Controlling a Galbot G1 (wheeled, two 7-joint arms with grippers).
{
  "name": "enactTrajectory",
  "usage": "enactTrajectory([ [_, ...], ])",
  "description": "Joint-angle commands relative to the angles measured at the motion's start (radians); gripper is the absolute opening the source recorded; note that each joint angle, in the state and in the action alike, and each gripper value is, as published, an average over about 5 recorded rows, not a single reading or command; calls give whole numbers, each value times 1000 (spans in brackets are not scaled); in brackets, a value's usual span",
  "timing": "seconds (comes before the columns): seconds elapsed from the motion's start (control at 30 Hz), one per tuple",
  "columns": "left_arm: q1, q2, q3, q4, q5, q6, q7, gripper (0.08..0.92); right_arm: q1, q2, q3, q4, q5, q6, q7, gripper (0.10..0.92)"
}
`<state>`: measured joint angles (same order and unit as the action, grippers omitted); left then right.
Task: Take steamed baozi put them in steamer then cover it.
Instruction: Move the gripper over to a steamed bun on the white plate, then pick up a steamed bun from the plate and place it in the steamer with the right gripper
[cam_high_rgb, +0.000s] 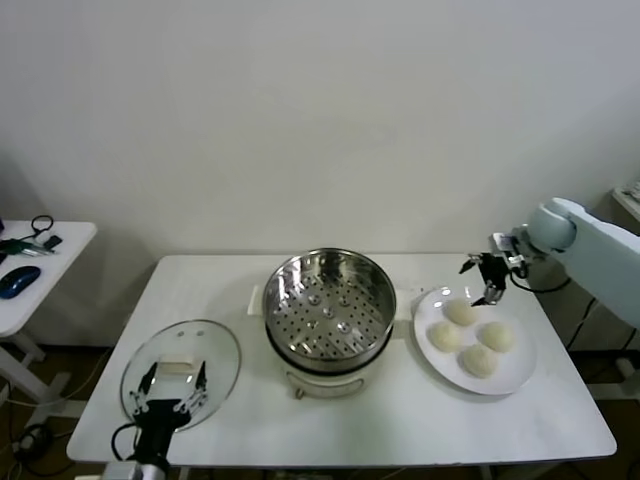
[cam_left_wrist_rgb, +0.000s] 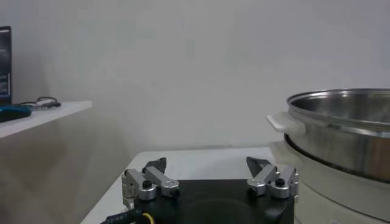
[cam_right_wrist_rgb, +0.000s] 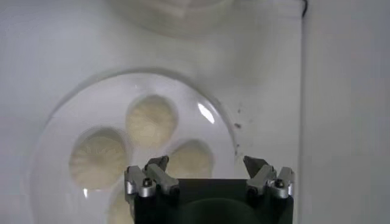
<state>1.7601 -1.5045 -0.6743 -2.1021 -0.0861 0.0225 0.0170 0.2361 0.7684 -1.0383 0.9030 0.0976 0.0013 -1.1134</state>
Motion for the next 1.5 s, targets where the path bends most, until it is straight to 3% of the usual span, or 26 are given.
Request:
enactTrajectory([
  [0.03,0,1,2,4,1,0,1,823,7,67,-102,-119,-7,-33,-33,823],
  [0.4,-3,1,10,17,10,-4,0,823,-126,145,91,-278,-98,-32,43,823],
  [0.87,2,4,12,19,22,-11,-4,823,-164,186,157,-301,-116,-38,92,792],
  [1.3,2,-1,18,15,24,-12,-7,823,-142,172,154,-269,-105,-22,68,708],
  [1.5,6,-5,24,10,33,-16,-9,823,10,124,49,-150,-31,45,36,704],
])
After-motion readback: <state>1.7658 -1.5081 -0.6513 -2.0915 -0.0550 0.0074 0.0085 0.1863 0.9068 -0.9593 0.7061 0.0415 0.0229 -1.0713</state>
